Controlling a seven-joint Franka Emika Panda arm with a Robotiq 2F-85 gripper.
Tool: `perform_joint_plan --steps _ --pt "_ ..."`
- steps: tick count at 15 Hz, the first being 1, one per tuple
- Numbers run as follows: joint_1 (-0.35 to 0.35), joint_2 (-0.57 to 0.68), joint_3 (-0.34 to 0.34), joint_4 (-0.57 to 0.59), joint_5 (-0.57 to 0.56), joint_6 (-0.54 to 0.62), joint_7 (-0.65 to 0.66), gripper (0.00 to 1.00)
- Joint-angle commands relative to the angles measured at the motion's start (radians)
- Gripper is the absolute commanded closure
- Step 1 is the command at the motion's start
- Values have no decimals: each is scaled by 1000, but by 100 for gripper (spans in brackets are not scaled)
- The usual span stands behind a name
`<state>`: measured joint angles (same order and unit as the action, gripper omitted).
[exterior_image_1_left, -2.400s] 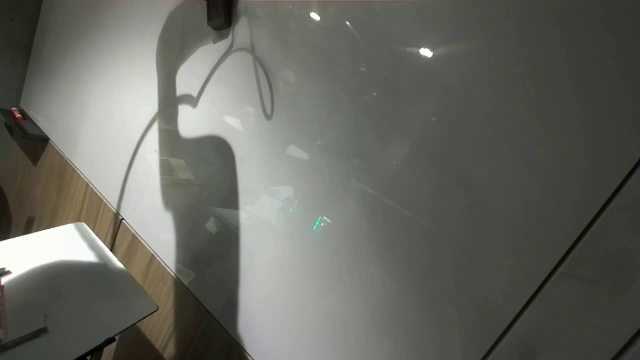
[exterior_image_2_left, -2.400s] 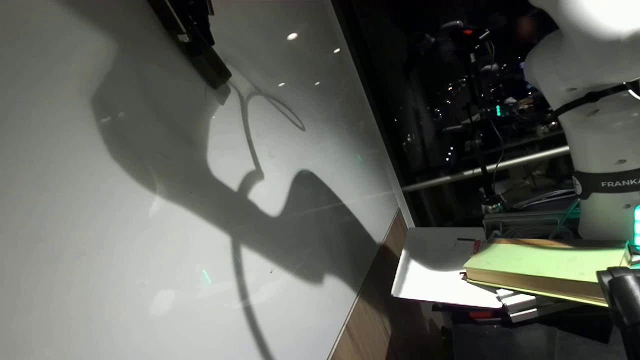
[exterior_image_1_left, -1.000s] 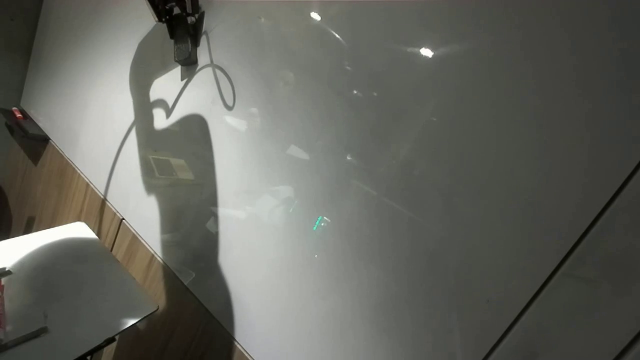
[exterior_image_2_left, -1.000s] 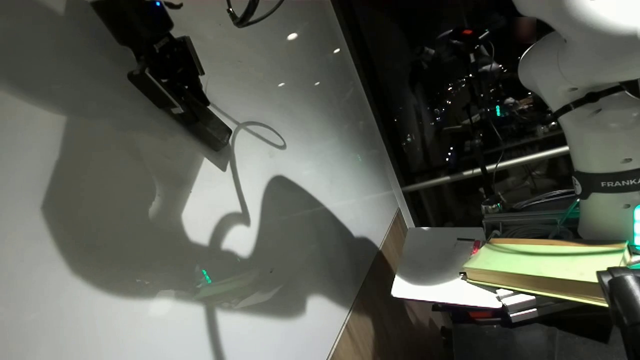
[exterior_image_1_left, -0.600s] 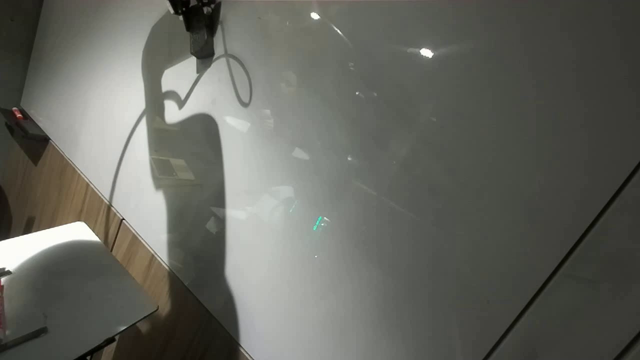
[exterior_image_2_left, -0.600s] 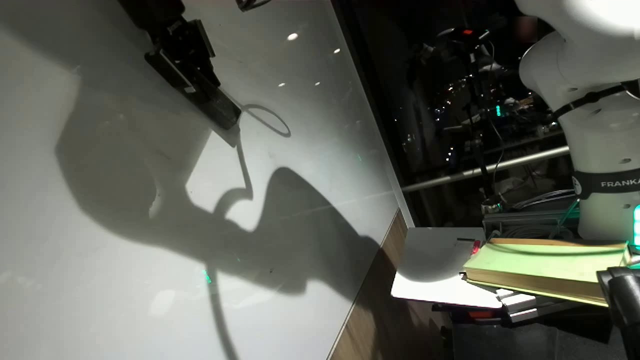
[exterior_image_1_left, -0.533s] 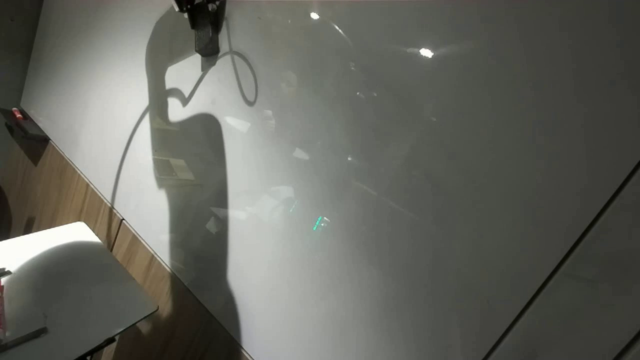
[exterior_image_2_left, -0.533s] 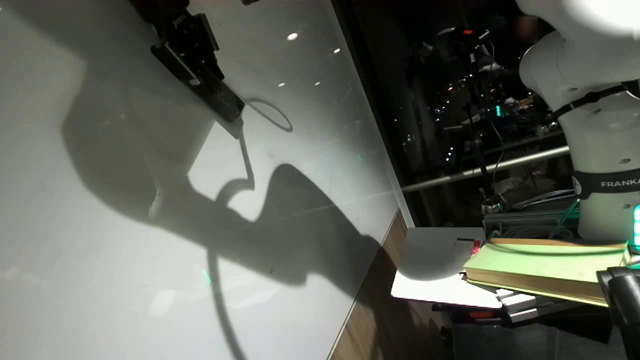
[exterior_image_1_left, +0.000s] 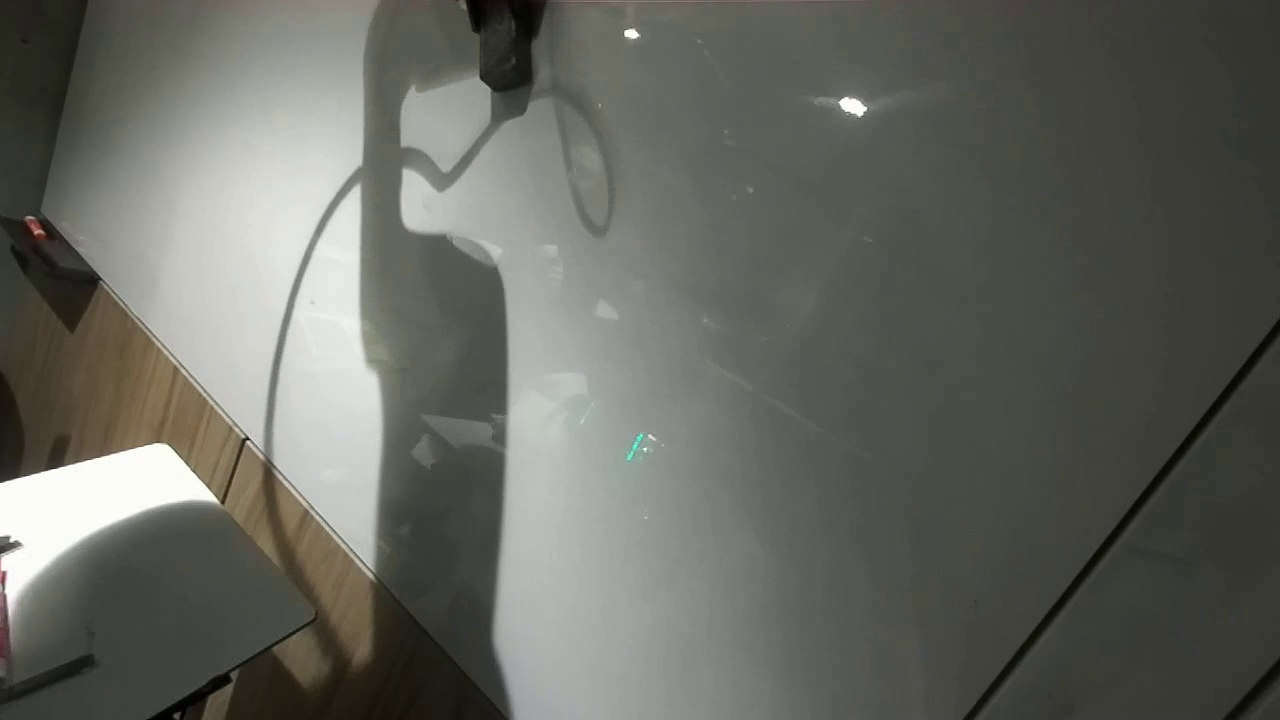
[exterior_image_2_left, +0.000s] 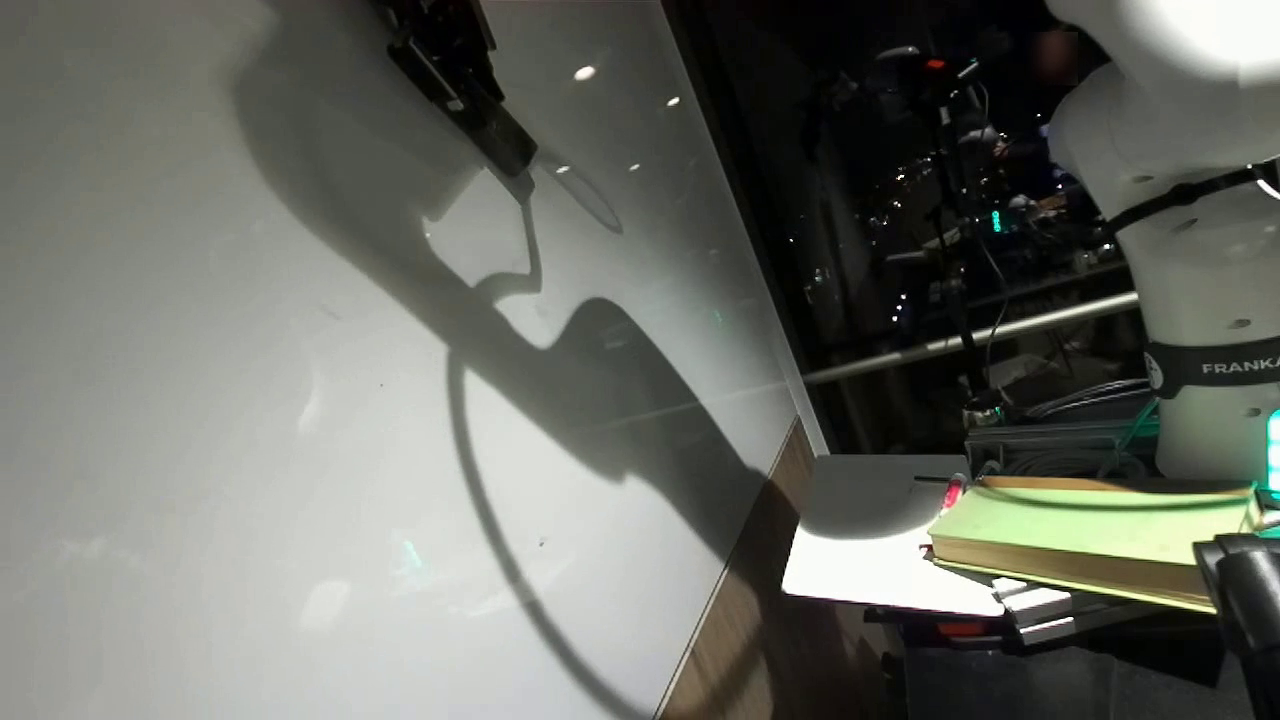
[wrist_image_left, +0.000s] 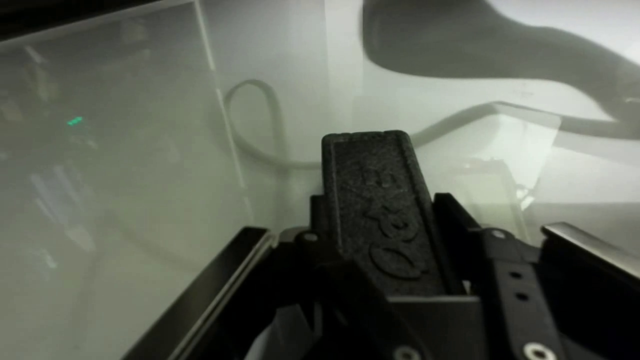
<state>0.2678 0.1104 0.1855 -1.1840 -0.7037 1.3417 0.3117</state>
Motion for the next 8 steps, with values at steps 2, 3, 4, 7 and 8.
perform_joint_plan --steps 2,3,4,7,8 --pt "-106 3 -81 -52 12 171 -53 71" --pt "-119 -15 -91 -87 28 191 -46 71" --pt "-123 -51 -93 -134 64 198 -35 71" --pt "-92 -227 -65 -376 171 245 -3 71" --pt "-80 -259 -56 -432 199 266 -14 71"
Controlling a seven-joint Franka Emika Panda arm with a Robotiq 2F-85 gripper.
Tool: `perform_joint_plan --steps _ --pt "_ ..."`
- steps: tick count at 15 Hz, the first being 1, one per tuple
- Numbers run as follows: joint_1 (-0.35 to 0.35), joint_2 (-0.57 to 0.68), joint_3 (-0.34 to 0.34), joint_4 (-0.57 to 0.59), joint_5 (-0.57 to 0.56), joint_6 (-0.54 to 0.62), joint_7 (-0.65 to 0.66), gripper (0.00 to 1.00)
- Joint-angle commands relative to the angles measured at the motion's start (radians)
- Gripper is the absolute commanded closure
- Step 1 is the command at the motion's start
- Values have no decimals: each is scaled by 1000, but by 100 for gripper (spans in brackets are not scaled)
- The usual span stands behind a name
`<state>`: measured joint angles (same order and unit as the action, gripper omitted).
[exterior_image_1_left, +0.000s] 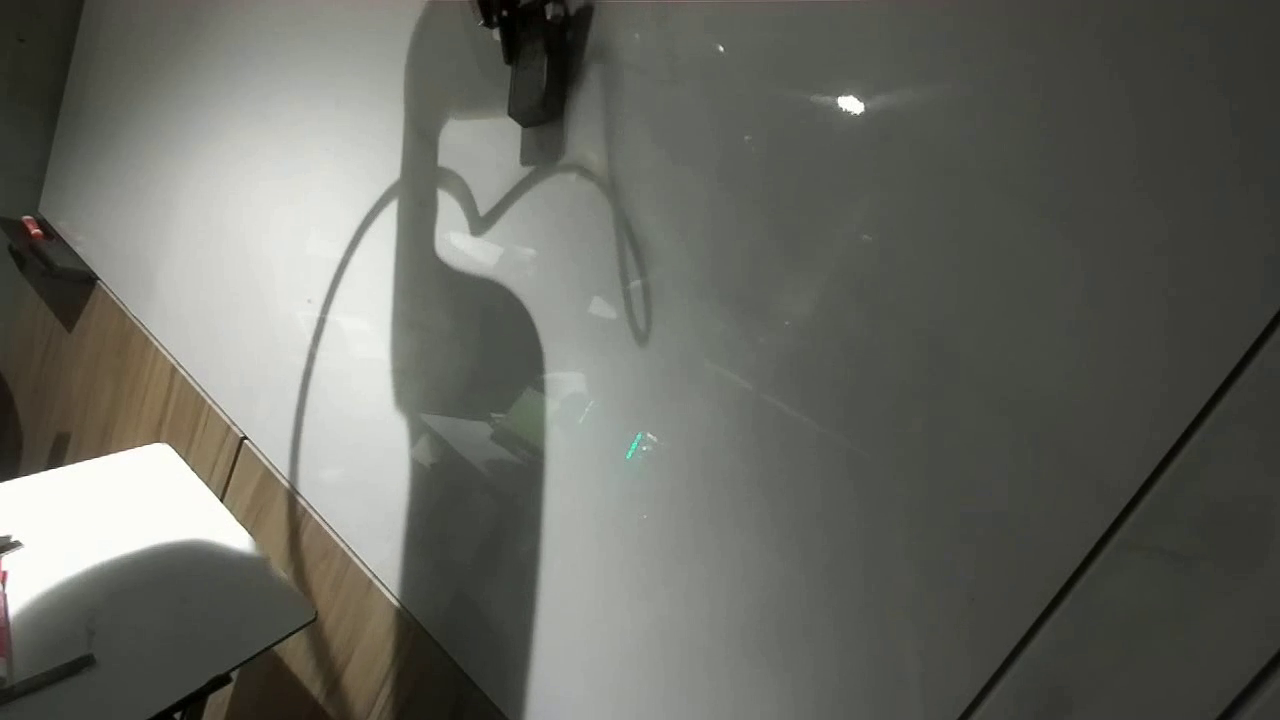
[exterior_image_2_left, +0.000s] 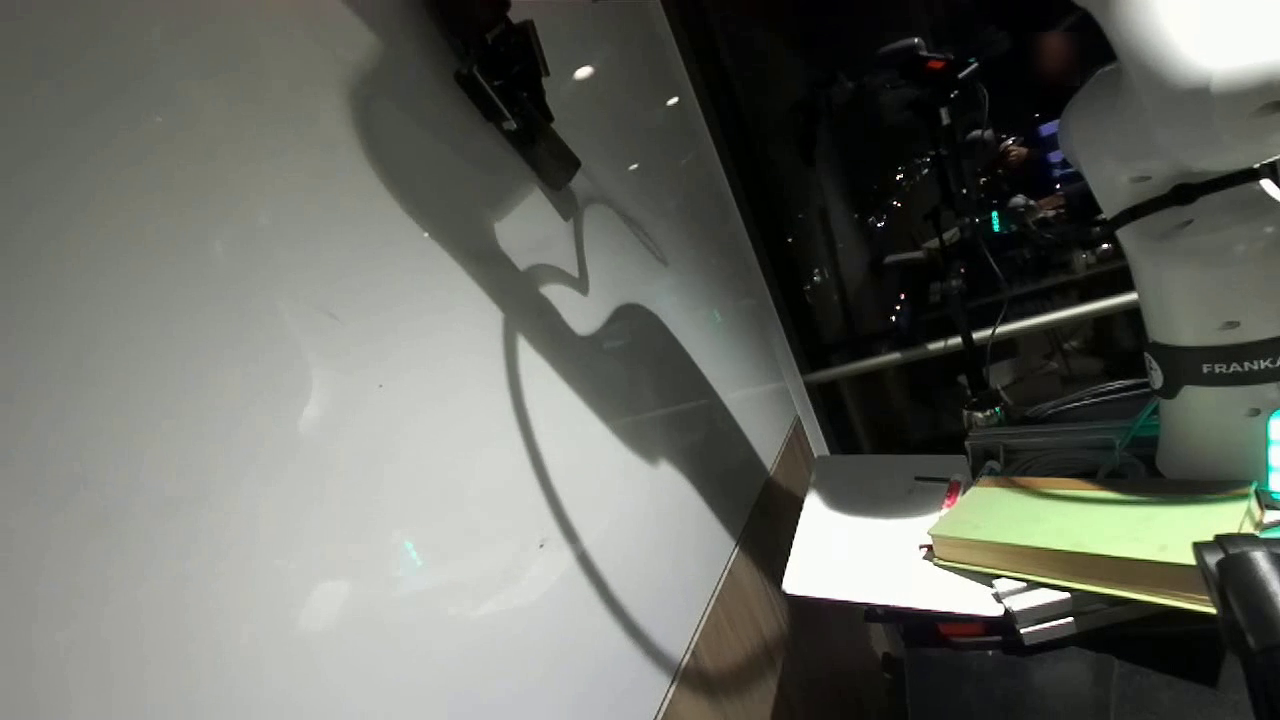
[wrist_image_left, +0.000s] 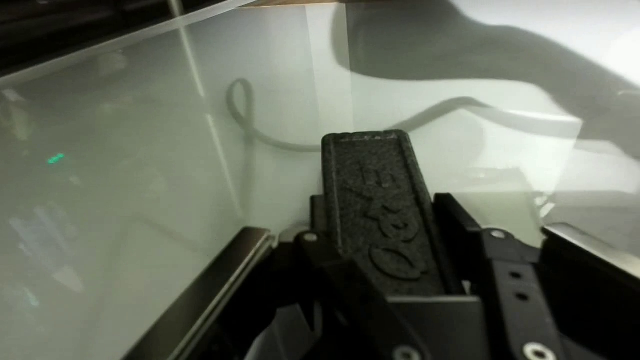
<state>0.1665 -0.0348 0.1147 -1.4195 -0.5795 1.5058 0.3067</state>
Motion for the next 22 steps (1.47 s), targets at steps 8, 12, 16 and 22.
perform_joint_plan --steps 8,12,16,22 --pt "36 -275 100 -675 178 263 -15 71" --pt "38 -325 111 -893 197 352 -7 71" --pt "19 -255 101 -1008 220 442 0 71" --pt "-14 -101 93 -1107 243 543 30 71"
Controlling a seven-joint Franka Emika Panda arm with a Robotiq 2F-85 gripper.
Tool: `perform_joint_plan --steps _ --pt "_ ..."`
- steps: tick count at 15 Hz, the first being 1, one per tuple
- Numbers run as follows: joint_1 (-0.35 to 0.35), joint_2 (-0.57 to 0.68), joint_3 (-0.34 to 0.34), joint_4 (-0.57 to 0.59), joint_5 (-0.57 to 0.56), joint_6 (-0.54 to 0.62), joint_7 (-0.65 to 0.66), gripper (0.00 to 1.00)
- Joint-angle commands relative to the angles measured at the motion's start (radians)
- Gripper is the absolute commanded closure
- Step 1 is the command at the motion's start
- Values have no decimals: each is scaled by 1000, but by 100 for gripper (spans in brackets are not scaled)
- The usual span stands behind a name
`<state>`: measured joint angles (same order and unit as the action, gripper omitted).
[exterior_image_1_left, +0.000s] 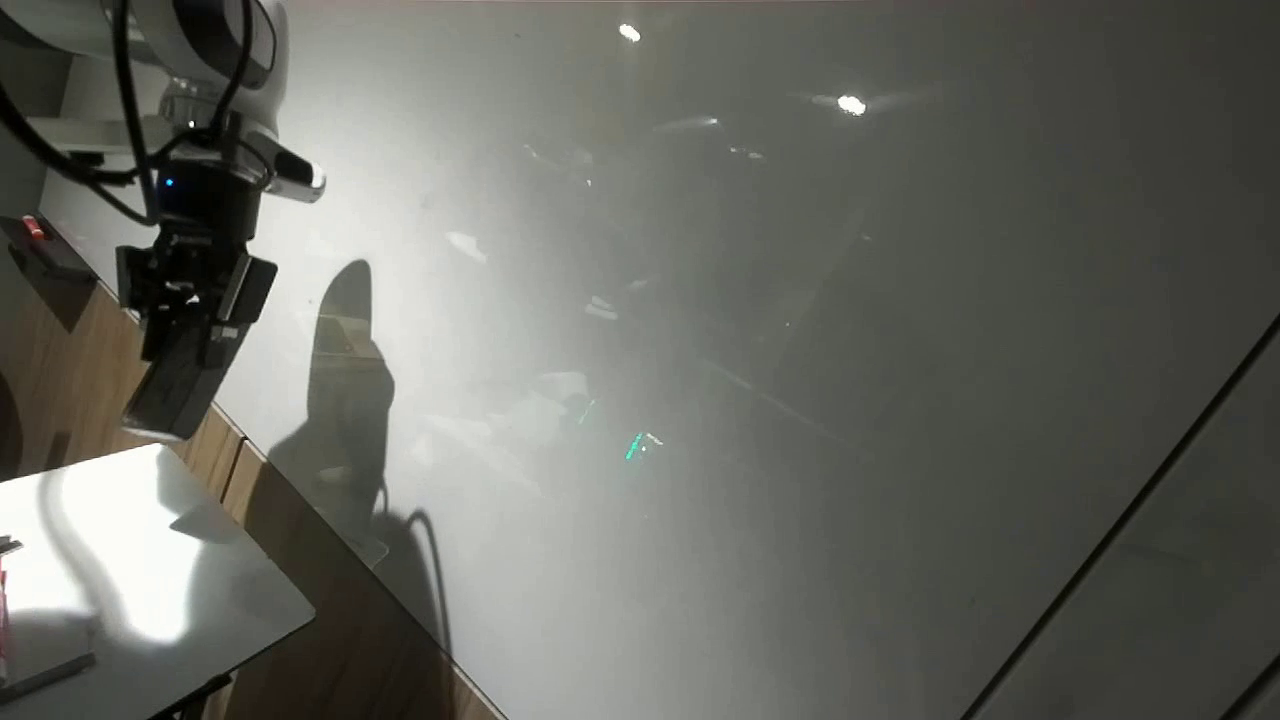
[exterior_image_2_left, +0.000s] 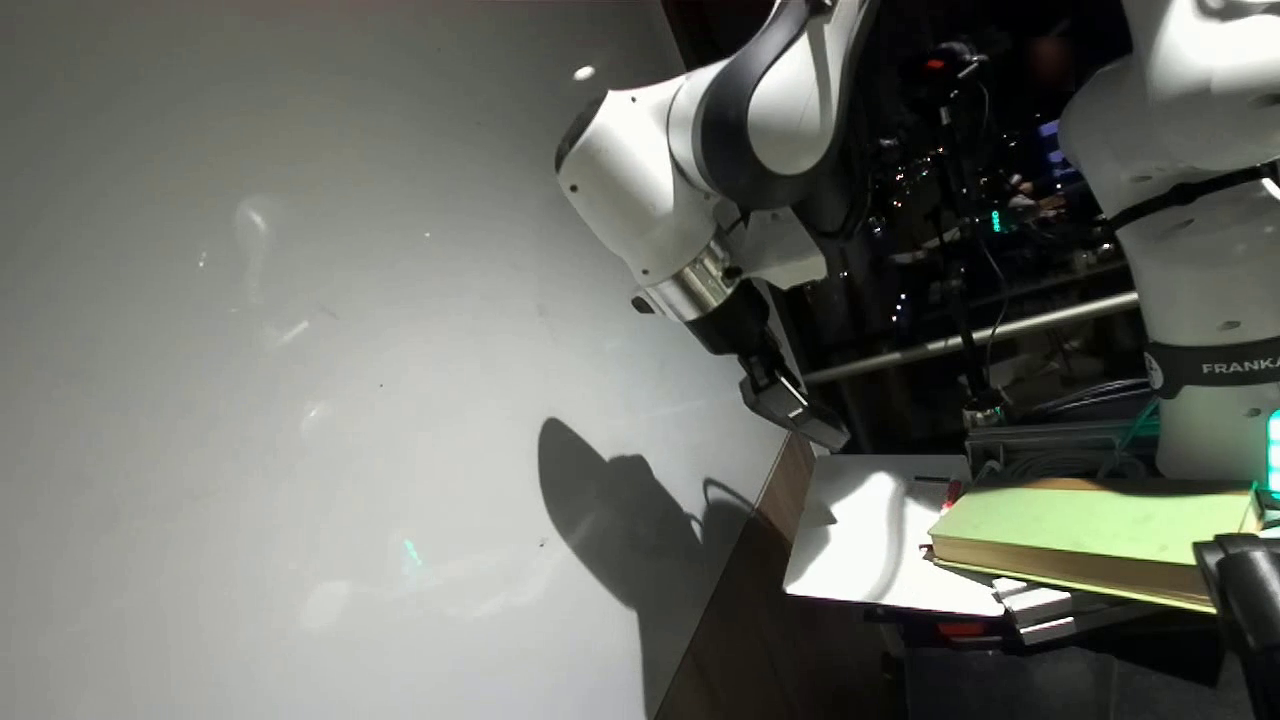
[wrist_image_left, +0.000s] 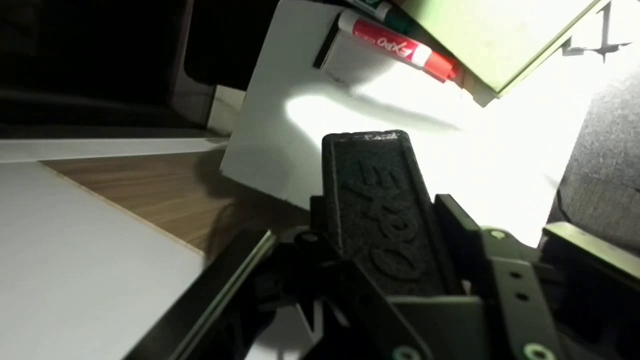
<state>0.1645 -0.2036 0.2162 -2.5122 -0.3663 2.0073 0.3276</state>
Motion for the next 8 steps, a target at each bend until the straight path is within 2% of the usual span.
perform_joint_plan --steps 1,8 --pt "-15 95 -10 -16 32 53 12 71" --pt "-11 208 -30 24 52 65 8 71"
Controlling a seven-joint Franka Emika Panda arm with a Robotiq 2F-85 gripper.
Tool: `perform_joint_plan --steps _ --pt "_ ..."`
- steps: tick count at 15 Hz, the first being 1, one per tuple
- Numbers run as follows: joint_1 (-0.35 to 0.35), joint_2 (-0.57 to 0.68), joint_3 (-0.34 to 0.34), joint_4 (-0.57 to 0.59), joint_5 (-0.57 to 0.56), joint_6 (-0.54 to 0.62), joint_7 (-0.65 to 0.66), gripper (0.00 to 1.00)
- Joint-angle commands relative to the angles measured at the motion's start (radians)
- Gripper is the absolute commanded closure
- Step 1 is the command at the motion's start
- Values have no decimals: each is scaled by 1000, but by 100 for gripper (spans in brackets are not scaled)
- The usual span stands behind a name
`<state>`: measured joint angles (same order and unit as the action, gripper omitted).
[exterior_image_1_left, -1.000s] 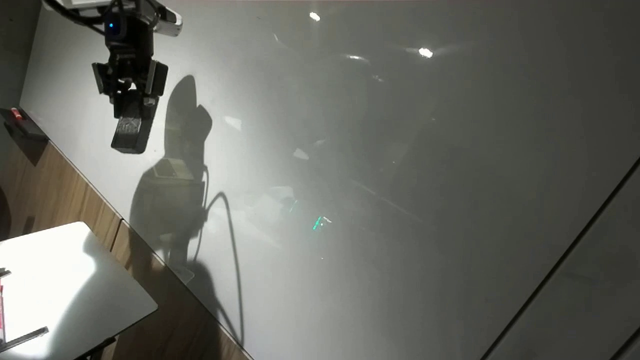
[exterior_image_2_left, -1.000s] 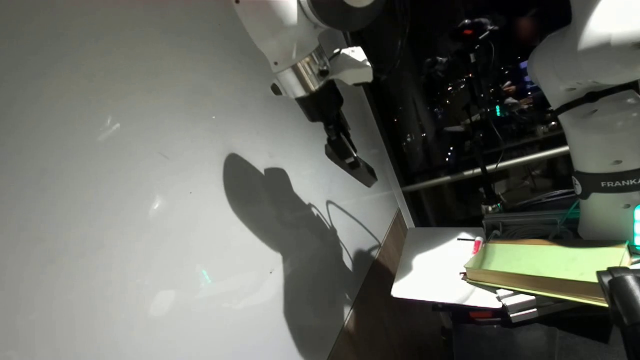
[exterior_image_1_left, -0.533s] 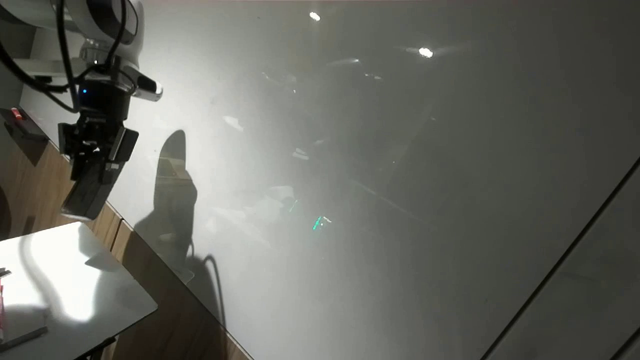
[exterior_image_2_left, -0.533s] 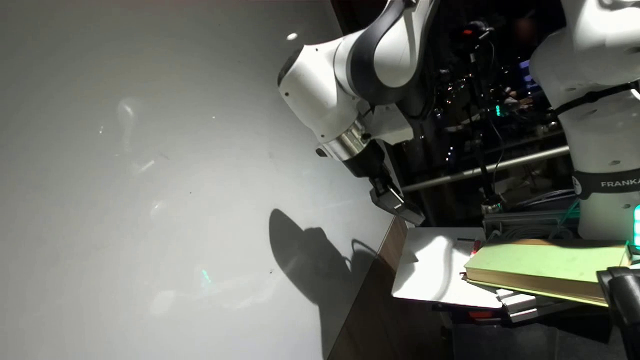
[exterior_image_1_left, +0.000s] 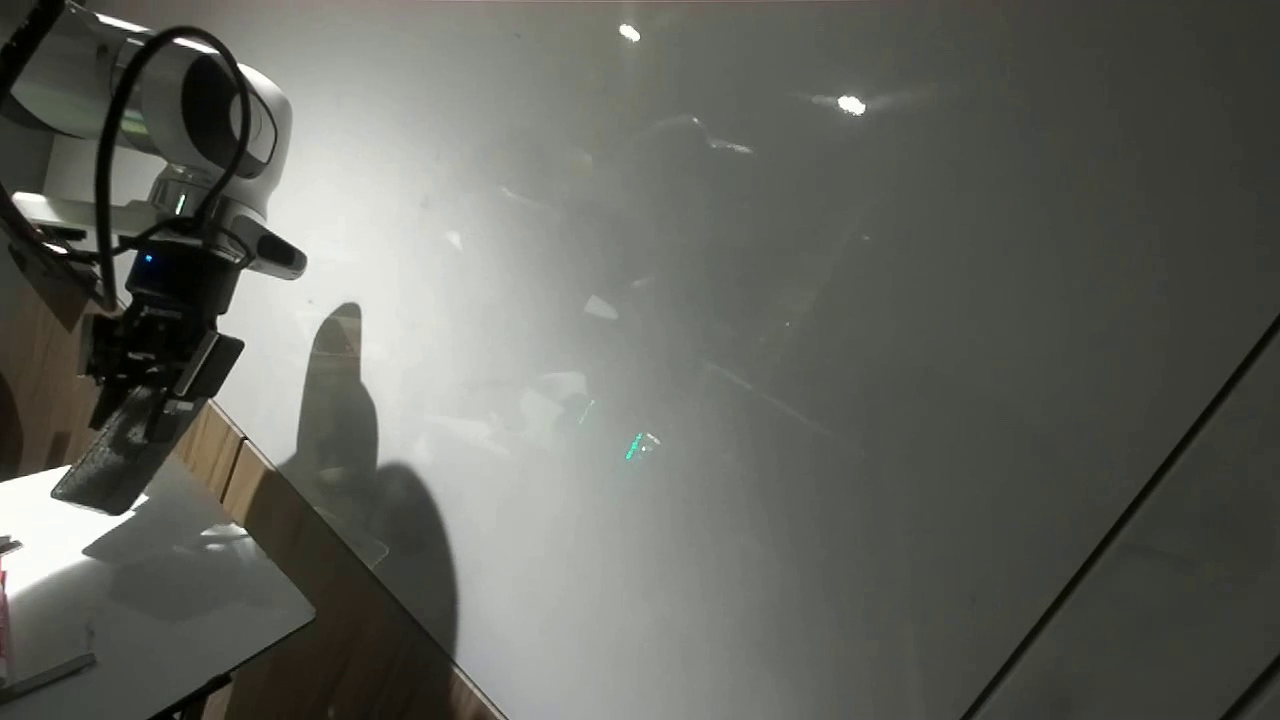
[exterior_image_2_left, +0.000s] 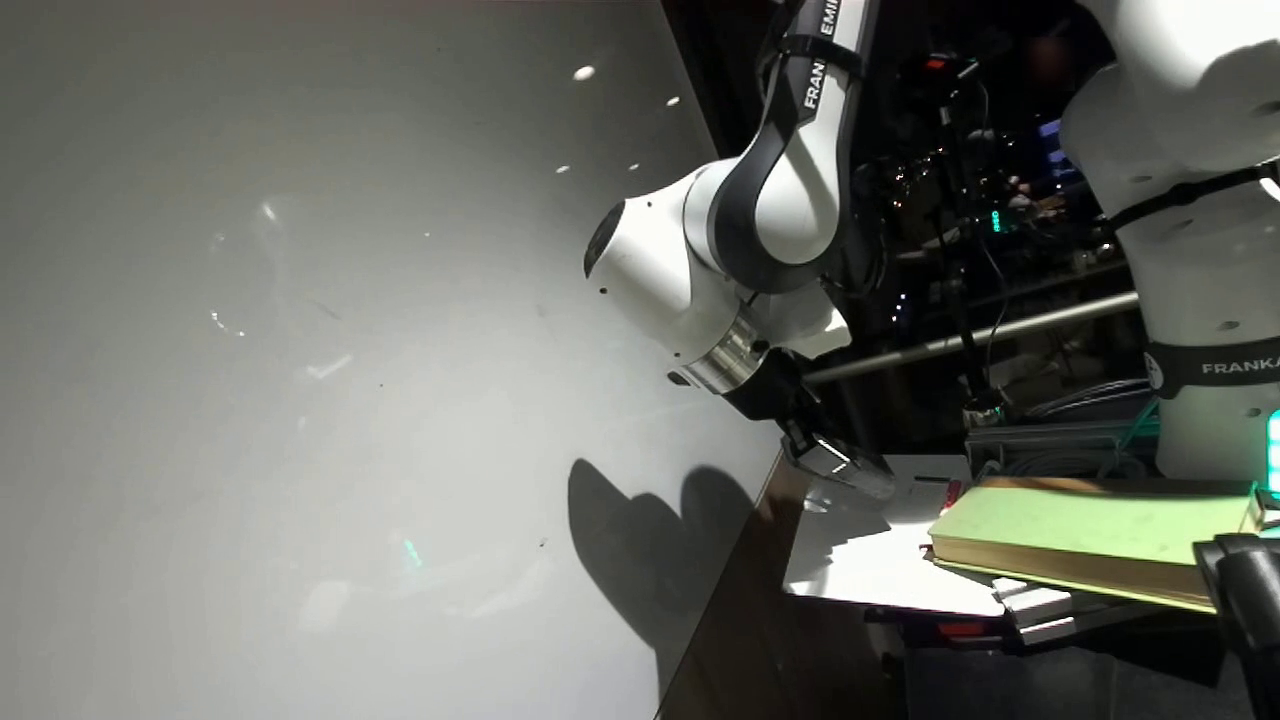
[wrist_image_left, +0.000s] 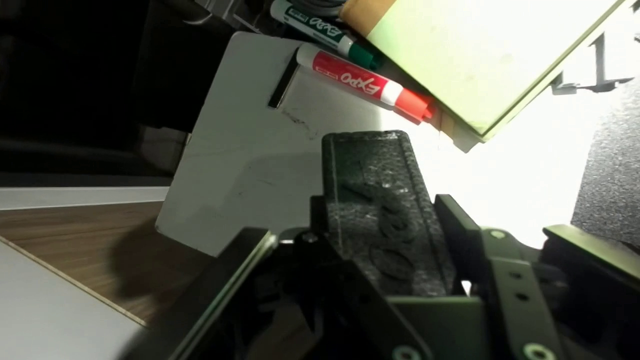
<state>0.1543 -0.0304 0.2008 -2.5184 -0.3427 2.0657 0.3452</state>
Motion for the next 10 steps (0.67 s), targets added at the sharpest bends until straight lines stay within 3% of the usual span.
perform_joint_plan --steps 1,10 --pt "-1 44 -18 37 29 6 -11 71" --pt "1 111 -40 71 51 5 -5 71"
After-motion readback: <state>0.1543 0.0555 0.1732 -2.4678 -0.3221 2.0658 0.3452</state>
